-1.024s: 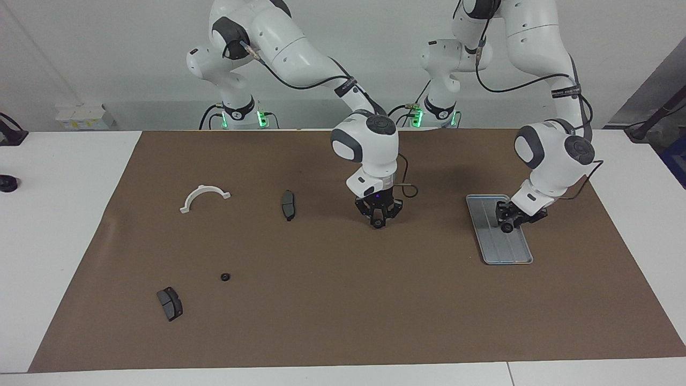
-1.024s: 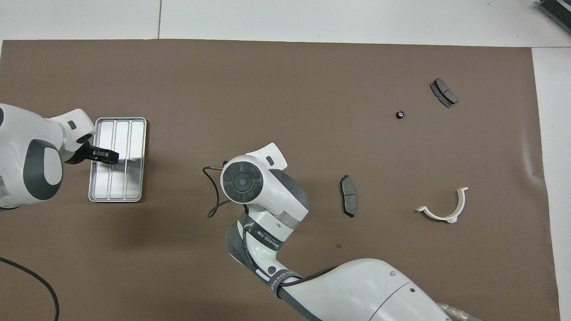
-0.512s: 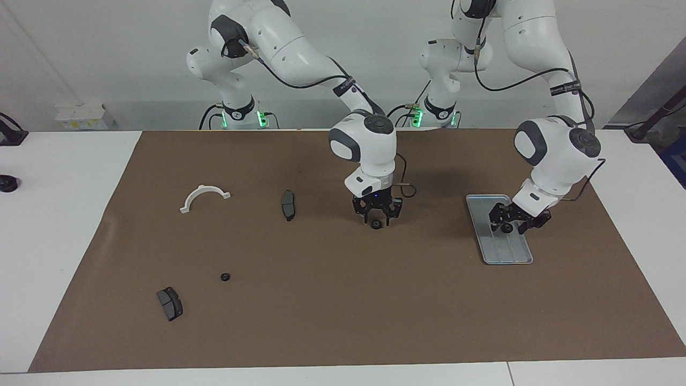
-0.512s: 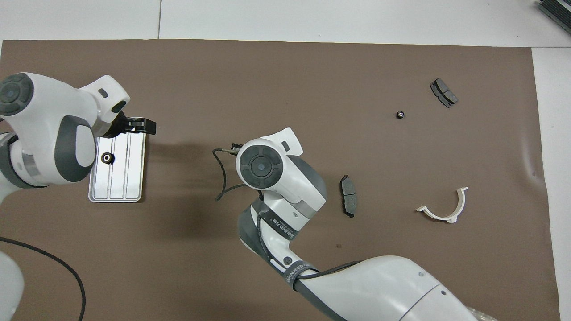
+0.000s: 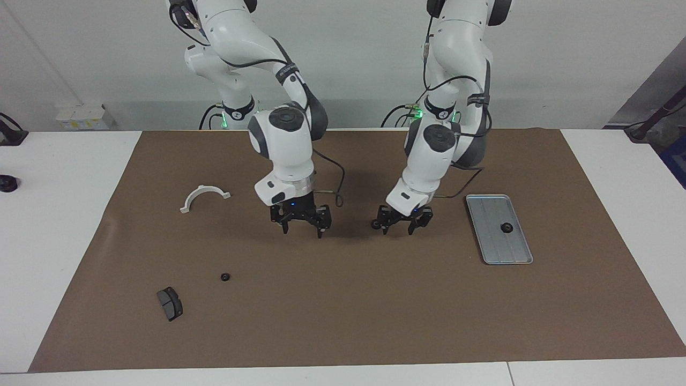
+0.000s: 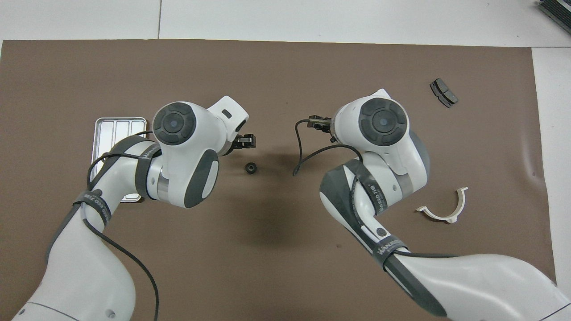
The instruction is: Pick bearing gear from pile to tray
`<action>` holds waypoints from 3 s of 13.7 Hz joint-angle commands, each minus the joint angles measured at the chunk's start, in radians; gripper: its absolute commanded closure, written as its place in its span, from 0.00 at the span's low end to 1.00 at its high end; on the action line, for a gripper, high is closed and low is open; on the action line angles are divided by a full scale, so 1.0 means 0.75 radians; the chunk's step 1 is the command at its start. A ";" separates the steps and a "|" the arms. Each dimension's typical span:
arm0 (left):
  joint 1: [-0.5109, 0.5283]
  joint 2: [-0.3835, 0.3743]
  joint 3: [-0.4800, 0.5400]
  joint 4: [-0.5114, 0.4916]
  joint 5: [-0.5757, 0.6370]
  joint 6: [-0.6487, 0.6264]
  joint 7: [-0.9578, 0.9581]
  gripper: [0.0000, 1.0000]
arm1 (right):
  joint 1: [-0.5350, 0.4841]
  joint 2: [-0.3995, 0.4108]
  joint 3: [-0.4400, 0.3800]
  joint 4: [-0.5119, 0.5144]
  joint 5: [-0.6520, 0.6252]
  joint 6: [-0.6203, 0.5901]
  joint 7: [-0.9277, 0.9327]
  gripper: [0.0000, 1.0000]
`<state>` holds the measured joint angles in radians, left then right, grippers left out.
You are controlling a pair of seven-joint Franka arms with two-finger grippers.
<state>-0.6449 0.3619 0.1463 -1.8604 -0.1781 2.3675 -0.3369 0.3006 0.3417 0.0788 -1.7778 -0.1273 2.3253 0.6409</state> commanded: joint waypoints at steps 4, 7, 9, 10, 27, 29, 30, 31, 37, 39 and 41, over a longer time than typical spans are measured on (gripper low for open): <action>-0.124 0.053 0.030 -0.027 0.025 0.013 -0.038 0.35 | -0.321 0.011 0.018 -0.031 0.157 0.010 -0.594 0.00; -0.144 0.041 0.030 -0.080 0.029 0.018 -0.035 0.41 | -0.392 0.119 0.016 0.061 0.153 0.025 -0.682 0.00; -0.146 0.035 0.028 -0.100 0.027 0.005 -0.033 0.45 | -0.409 0.211 0.016 0.153 0.151 0.031 -0.689 0.00; -0.149 0.031 0.028 -0.113 0.027 0.003 -0.033 0.48 | -0.411 0.237 0.016 0.178 0.149 0.031 -0.689 0.00; -0.112 0.035 0.034 -0.007 0.027 -0.137 -0.029 0.81 | -0.409 0.295 0.016 0.129 0.155 0.082 -0.689 0.78; -0.095 0.037 0.034 0.030 0.025 -0.156 -0.029 0.63 | -0.409 0.281 0.016 0.129 0.157 0.056 -0.687 1.00; -0.091 0.037 0.034 0.036 0.025 -0.154 -0.029 0.56 | -0.407 0.262 0.016 0.129 0.157 0.035 -0.687 1.00; -0.089 0.035 0.034 0.047 0.025 -0.154 -0.031 0.48 | -0.403 0.240 0.016 0.131 0.157 0.007 -0.677 1.00; -0.073 0.037 0.034 -0.008 0.027 -0.065 -0.031 0.43 | -0.307 0.144 0.067 0.163 0.157 -0.092 -0.450 1.00; -0.075 0.031 0.032 -0.051 0.027 -0.005 -0.031 0.43 | -0.258 0.146 0.067 0.186 0.157 -0.090 -0.350 1.00; -0.077 0.023 0.032 -0.098 0.027 0.036 -0.031 0.43 | -0.233 0.146 0.067 0.186 0.157 -0.071 -0.300 1.00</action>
<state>-0.7060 0.3964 0.1749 -1.8836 -0.1687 2.3460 -0.3518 0.1272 0.4476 0.1235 -1.6481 -0.0233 2.2681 0.3860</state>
